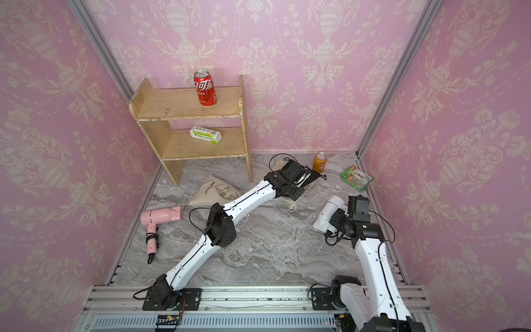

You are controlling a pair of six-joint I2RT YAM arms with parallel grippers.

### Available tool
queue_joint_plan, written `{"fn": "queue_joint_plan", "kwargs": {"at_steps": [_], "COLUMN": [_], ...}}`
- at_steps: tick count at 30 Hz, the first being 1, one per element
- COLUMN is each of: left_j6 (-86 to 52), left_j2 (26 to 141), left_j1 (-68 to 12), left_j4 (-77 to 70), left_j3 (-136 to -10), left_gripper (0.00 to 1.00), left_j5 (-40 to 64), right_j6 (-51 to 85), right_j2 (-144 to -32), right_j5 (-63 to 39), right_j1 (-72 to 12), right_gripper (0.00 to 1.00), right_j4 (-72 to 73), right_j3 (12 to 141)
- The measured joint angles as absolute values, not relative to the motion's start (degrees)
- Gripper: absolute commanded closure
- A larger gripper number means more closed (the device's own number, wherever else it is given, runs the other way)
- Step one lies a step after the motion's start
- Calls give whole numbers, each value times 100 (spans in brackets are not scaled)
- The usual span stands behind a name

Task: Pack away hair dryers
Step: Pick up the drawstring bag from the center of the board, then place the drawstring bag at the center of the board.

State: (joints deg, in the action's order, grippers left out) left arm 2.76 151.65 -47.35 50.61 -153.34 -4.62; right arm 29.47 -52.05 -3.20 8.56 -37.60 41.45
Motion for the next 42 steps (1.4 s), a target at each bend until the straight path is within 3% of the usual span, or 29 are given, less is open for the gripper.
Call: {"fn": "queue_joint_plan", "kwargs": {"at_steps": [6,11,23,24,25,27,28,31,37,42], "left_j6": [1087,1730,1905,1789,1664,1367,1199,663,-93,-373], "left_j2": [13928,11863,7037,6779,6600,6466,6471,6458,6418,6490], "left_j1": [-4104,-3682,-3721,-3667,-3597,-3450,-3376,-3081,-2335,-2220], "left_j4": [5618,5369,3809,3728,3688,3688,3686,3693,4036,4475], "left_j3": [-14717,-12654,-6613,-6274,-6014,-5699,-5614,-5487,-5717,-6309], "left_gripper": [100,100,99,85,59,20,10,4,3,2], "left_j5": [-456,-366,-191,-239,-316,-408,-449,-537,-919,-1516], "right_j6": [2952,2956,3000,3000,3000,3000,3000,3000,2998,2995], "right_j2": [-5089,-4971,-4644,-4591,-4547,-4499,-4488,-4484,-4491,-4681], "right_j5": [-375,-526,-814,-840,-873,-937,-972,-1031,-1105,-1092], "right_j1": [856,856,860,860,860,860,860,860,797,480], "right_gripper": [81,81,81,80,80,80,80,80,79,79], "right_j4": [-3798,-3736,-3712,-3697,-3684,-3673,-3677,-3677,-3671,-3667], "right_j3": [4359,4445,4434,4418,4399,4364,4351,4327,4272,4219]}}
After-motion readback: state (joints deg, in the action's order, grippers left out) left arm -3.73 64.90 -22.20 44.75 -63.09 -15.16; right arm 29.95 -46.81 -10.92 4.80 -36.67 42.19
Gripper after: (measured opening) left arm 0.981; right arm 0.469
